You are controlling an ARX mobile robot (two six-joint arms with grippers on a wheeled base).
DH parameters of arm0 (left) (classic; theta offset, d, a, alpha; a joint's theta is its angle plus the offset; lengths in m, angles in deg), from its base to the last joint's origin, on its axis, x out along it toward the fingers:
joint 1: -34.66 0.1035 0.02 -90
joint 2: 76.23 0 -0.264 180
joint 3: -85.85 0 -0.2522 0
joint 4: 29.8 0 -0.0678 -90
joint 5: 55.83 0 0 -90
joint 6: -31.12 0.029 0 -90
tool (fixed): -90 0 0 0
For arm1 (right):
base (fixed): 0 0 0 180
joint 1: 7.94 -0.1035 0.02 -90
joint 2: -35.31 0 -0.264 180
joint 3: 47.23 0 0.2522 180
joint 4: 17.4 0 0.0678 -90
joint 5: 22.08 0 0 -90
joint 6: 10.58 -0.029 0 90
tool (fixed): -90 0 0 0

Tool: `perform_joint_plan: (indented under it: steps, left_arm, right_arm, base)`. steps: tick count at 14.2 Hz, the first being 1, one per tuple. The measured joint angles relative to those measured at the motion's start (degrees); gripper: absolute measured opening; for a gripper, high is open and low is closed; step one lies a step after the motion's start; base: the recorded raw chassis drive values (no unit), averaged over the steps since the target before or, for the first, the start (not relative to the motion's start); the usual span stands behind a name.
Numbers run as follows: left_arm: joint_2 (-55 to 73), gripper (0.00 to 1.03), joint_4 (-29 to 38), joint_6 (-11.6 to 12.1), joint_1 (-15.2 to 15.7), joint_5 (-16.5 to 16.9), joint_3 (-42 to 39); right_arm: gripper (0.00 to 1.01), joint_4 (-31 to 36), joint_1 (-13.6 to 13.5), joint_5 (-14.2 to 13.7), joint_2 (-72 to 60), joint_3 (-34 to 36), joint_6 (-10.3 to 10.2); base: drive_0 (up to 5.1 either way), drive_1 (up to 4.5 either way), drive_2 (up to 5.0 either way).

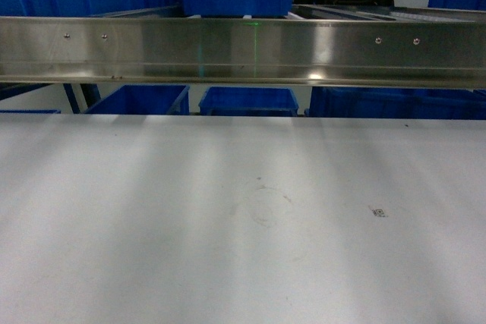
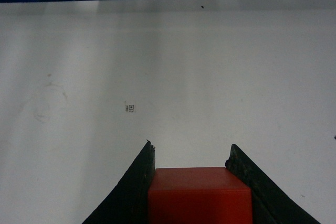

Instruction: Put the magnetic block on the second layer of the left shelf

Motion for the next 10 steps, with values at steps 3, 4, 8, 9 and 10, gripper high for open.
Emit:
perform_joint_plan:
  steps: [3, 4, 8, 9, 10]
  left_arm:
    - [0.0, 0.98, -0.1, 0.0, 0.0, 0.0, 0.0]
    - [0.0, 0.98, 0.0, 0.0, 0.0, 0.0, 0.0]
    - [0.0, 0.98, -0.1, 0.0, 0.0, 0.0, 0.0]
    - [0.0, 0.98, 0.0, 0.0, 0.0, 0.0, 0.0]
    - [0.0, 0.98, -0.1, 0.0, 0.0, -0.1, 0.0]
  right_arm:
    - [0.33, 0.0, 0.4, -0.2, 0.0, 0.0, -0.2]
    - [0.33, 0.0, 0.2, -0.2, 0.0, 0.0, -0.2]
    - [0.33, 0.0, 0.2, -0.4, 0.0, 0.0, -0.2]
    - [0.33, 0.0, 0.2, -0.4, 0.0, 0.0, -0.2]
    - [0.33, 0.1, 0.2, -0.4, 0.0, 0.0, -0.2]
  base:
    - [-4.9, 2.58, 2.6]
    - [-5.0, 2.47, 2.5]
    - [-4.9, 2.51, 2.5]
    - [-4.9, 2.52, 2.5]
    - [-5.0, 2.5, 2.5]
